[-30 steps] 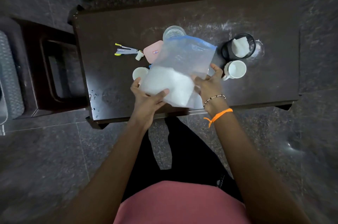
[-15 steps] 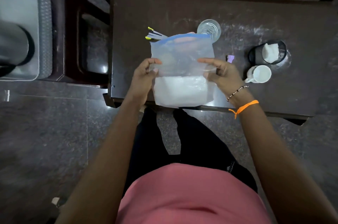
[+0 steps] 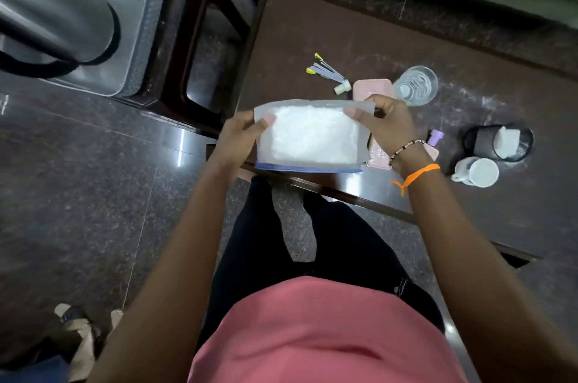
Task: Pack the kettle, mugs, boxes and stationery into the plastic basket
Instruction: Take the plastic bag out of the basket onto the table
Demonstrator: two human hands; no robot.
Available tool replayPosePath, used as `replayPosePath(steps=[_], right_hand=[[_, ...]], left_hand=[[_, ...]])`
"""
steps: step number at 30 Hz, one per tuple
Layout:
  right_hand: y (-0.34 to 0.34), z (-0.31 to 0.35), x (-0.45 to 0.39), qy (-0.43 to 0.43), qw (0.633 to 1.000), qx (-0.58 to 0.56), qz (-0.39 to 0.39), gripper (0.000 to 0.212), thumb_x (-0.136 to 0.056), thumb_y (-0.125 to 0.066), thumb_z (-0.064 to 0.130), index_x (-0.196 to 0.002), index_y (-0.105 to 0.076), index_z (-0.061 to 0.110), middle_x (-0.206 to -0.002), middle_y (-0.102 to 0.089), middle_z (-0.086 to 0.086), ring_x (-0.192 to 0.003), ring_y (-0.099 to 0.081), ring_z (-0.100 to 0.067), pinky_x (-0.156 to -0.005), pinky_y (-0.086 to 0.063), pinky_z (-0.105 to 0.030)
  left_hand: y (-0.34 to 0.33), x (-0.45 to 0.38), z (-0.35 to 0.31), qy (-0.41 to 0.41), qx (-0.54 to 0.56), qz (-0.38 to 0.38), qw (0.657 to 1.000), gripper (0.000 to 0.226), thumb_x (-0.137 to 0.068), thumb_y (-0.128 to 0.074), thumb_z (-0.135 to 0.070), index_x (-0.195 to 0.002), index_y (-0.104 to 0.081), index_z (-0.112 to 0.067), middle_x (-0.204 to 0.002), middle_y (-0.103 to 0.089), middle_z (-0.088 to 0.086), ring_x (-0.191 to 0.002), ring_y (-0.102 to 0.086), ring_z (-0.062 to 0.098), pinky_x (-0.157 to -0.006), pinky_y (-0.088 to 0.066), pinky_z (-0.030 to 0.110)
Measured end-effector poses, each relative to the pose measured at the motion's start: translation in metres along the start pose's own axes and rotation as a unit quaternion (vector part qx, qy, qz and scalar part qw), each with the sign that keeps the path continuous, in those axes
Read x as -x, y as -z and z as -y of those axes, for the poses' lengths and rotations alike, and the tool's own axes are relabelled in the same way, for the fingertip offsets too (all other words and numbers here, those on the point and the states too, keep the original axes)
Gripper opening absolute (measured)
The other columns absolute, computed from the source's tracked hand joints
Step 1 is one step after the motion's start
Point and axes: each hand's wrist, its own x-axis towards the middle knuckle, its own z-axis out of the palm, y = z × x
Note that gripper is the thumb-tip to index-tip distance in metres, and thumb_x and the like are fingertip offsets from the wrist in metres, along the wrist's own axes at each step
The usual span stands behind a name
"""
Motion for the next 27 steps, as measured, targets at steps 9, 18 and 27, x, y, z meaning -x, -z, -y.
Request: replayPosePath(steps=[9,18,27], right_hand=[[-0.096,0.012,-0.034,-0.072,0.996,-0.043,-0.003,0.022,-0.085,-0.062,0.007,-0.099,-0.046,0.011,-0.085,-0.051,-0.005,-0.070,-0.048,-0.012,-0.063,-0.043,-0.024],[-0.127,0.003,-0.117,0.022,0.980,0.199,0.013,0.039,-0.072,-0.046,-0.016,-0.094,-0.053,0.015,-0.096,-0.052,-0.003,-0.090,-0.048,-0.015,-0.073,-0.035,-0.020],[-0.133,-0.008,-0.194,0.033,0.924,0.375,0.072,0.051,-0.079,-0.035,-0.013,-0.115,-0.063,0.009,-0.126,-0.061,-0.012,-0.119,-0.054,-0.026,-0.101,-0.042,-0.028]], left_hand=[[0.069,-0.022,0.020,0.055,0.092,0.007,0.994,0.039,-0.085,-0.064,-0.008,-0.114,-0.040,-0.018,-0.108,-0.056,-0.006,-0.096,-0.060,0.011,-0.058,-0.054,0.017],[0.073,-0.064,0.049,0.247,-0.081,0.044,0.965,0.046,-0.090,-0.058,-0.020,-0.130,-0.036,-0.010,-0.124,-0.054,0.011,-0.094,-0.061,0.023,-0.075,-0.052,0.036],[0.041,-0.082,0.065,0.159,-0.194,0.120,0.960,0.024,-0.090,-0.054,-0.021,-0.113,-0.058,-0.012,-0.108,-0.064,0.006,-0.081,-0.062,0.019,-0.083,-0.046,0.030]])
